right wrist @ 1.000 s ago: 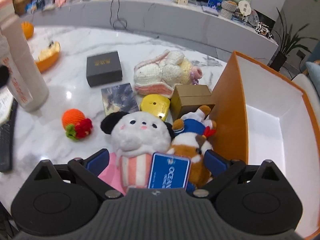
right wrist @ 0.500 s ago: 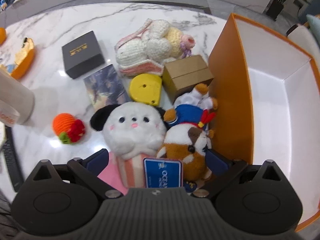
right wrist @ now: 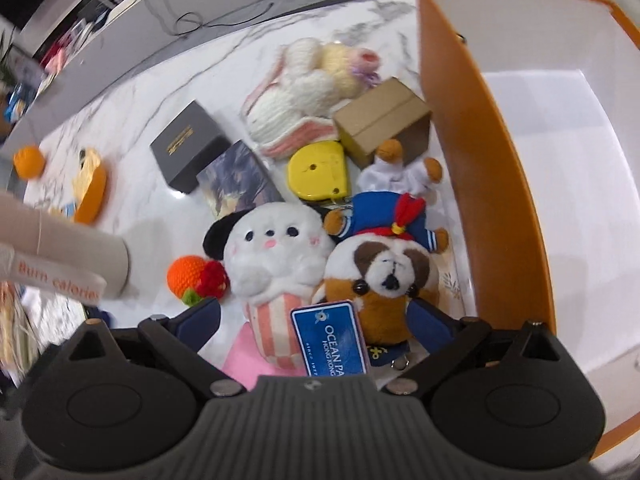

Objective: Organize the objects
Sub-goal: 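Grasp the white plush with the left tool while the right grasps the dog plush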

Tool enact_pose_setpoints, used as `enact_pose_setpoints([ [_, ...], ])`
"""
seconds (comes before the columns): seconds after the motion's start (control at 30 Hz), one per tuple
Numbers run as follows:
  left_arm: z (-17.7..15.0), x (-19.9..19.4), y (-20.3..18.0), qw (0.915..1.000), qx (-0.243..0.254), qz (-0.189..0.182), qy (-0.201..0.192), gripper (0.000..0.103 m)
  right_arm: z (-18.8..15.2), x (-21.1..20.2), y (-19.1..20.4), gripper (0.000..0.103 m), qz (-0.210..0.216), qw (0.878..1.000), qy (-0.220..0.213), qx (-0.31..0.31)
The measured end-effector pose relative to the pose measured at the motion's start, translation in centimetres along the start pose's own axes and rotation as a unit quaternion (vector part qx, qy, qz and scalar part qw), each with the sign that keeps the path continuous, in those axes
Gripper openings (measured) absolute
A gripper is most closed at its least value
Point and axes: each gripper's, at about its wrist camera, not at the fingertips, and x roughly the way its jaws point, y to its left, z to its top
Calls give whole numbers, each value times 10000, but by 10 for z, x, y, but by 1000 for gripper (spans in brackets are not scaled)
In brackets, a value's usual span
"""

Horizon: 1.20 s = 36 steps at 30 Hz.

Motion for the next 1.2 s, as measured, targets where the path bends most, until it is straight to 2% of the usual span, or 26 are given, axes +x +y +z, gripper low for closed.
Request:
enact_pose_setpoints([
  [0.07, 4, 17, -2, 9991, -146, -241, 325, 100, 1, -3, -6, 98, 108, 9998, 11, 195],
  [0.13, 2, 35, -7, 9970, -312, -354, 606, 100, 2, -5, -17, 98, 437, 9972, 35, 601],
  [0.2, 3, 50, -11, 9958, -424, -273, 763, 100, 3, -10, -27, 95, 700, 9934, 48, 902],
  [0.27, 3, 63, -14, 9953, -427, -141, 863, 100, 3, -15, -32, 92, 864, 9928, 78, 830],
  [0.4, 8, 77, -16, 9941, -486, 39, 969, 100, 0, -16, -33, 89, 777, 9951, 70, 604],
  [0.57, 12, 92, -19, 9905, -676, 82, 1195, 99, -1, -17, -47, 89, 938, 9919, -82, 858],
  [0.8, 5, 103, -7, 9834, -1111, -274, 1411, 99, -2, -17, -48, 89, 910, 9914, -176, 923],
  [0.83, 4, 100, -4, 9836, -1123, -308, 1377, 95, -3, -16, -48, 89, 900, 9915, -183, 923],
  [0.93, 6, 86, 8, 9833, -1156, -424, 1341, 75, -5, -17, -50, 90, 936, 9908, -225, 951],
  [1.03, 9, 74, 16, 9830, -1132, -184, 1434, 74, -5, -15, -47, 90, 747, 9931, -202, 883],
  [1.2, 14, 67, 17, 9833, -955, -35, 1550, 76, -7, -3, -25, 90, -161, 9974, -425, 551],
])
